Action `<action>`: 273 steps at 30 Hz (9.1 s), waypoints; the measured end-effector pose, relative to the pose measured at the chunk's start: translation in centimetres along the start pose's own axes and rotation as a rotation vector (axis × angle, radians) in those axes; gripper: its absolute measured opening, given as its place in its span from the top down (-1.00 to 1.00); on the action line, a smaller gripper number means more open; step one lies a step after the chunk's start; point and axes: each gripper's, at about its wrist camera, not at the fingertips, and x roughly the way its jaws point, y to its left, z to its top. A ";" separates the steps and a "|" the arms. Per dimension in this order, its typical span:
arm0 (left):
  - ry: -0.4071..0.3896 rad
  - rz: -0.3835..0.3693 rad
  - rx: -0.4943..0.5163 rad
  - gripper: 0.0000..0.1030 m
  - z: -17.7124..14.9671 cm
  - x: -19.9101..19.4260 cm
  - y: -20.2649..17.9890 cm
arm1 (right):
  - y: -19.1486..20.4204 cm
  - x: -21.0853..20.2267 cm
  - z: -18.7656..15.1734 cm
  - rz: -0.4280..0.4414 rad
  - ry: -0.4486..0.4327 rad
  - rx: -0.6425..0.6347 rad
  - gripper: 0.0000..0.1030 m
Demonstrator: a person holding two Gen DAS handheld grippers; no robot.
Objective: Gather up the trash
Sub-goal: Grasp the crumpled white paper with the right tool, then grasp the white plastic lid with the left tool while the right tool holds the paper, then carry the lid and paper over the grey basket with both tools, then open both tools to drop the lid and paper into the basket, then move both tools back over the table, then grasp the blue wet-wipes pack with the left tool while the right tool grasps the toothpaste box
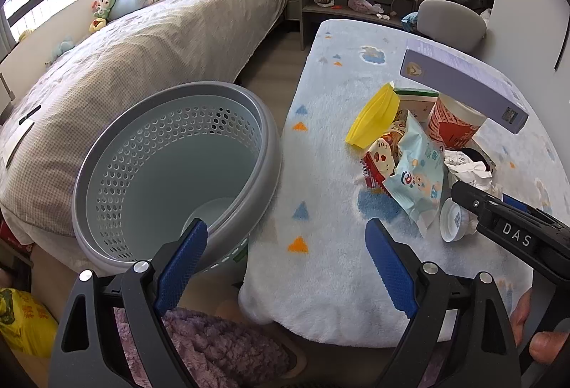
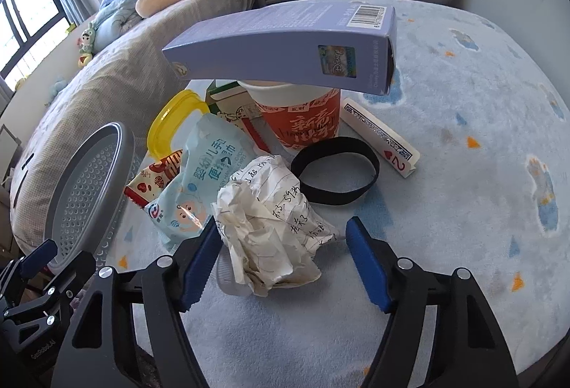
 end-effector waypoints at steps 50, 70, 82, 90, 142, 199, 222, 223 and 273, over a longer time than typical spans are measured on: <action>0.092 -0.257 0.248 -0.67 -1.5 1.4 -14.0 | -10.5 -10.1 -4.2 -0.041 -0.154 0.149 0.40; 0.117 -0.242 0.327 0.24 -2.3 3.1 -16.6 | -12.5 -9.5 -4.8 -0.007 -0.145 0.201 0.40; 0.014 -0.264 0.300 0.24 -0.9 -0.5 -14.8 | -11.5 -10.0 -4.9 -0.019 -0.148 0.187 0.40; -0.089 -0.269 0.270 0.24 0.2 -4.0 -10.9 | -7.9 -11.0 -4.2 -0.014 -0.159 0.142 0.40; -0.020 -0.025 -0.086 0.24 3.6 2.4 19.2 | 20.4 0.9 2.9 0.310 -0.008 -0.221 0.40; -0.029 0.065 -0.139 -0.42 1.8 -0.1 20.4 | 21.3 -0.1 2.0 0.331 -0.021 -0.251 -0.13; -0.060 -0.056 -0.045 -0.43 2.2 -1.8 11.4 | 10.3 -4.1 0.9 0.174 -0.071 -0.115 -0.16; -0.060 -0.067 -0.037 -0.43 2.2 -1.8 10.7 | 9.6 -4.4 0.8 0.162 -0.075 -0.106 -0.16; 0.070 -0.152 0.062 -0.20 1.9 5.3 -10.1 | -10.4 -6.3 -3.5 0.110 -0.114 0.137 -0.22</action>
